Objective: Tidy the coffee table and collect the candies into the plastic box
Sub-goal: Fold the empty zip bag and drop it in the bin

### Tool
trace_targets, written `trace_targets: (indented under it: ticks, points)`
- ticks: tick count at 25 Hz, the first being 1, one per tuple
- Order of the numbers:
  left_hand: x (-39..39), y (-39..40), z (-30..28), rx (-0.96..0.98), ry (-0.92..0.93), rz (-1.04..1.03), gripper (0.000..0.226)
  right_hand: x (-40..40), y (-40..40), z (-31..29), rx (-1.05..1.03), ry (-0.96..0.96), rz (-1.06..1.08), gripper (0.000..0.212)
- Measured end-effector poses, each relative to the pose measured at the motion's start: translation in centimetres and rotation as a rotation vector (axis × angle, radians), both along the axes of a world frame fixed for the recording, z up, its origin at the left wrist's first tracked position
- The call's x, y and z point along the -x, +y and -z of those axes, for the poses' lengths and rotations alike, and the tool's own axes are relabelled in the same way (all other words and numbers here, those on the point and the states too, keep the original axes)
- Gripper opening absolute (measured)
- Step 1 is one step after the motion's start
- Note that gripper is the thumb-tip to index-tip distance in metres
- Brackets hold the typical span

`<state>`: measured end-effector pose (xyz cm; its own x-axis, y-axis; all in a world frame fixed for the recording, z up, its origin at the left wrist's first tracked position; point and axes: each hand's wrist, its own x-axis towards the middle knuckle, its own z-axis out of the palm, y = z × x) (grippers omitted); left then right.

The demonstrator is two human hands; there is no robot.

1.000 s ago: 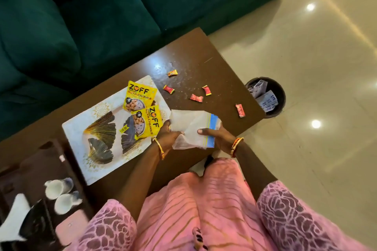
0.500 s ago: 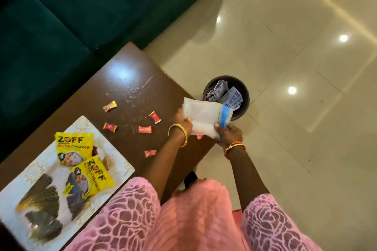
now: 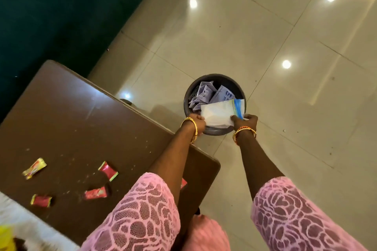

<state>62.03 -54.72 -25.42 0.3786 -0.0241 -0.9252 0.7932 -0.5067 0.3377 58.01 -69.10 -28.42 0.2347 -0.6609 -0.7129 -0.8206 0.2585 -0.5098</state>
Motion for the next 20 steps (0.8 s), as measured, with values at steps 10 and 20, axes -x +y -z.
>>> trace_targets:
  ticks: [10,20]
  points:
    - [-1.5,-1.3,3.5,-0.14,-0.075,0.481,0.037,-0.5,0.1,6.7,0.009,0.091,-0.228,0.057]
    - [3.0,2.8,-10.1,-0.33,-0.677,0.803,0.049,1.9,6.5,-9.6,0.422,-0.25,-0.554,0.017]
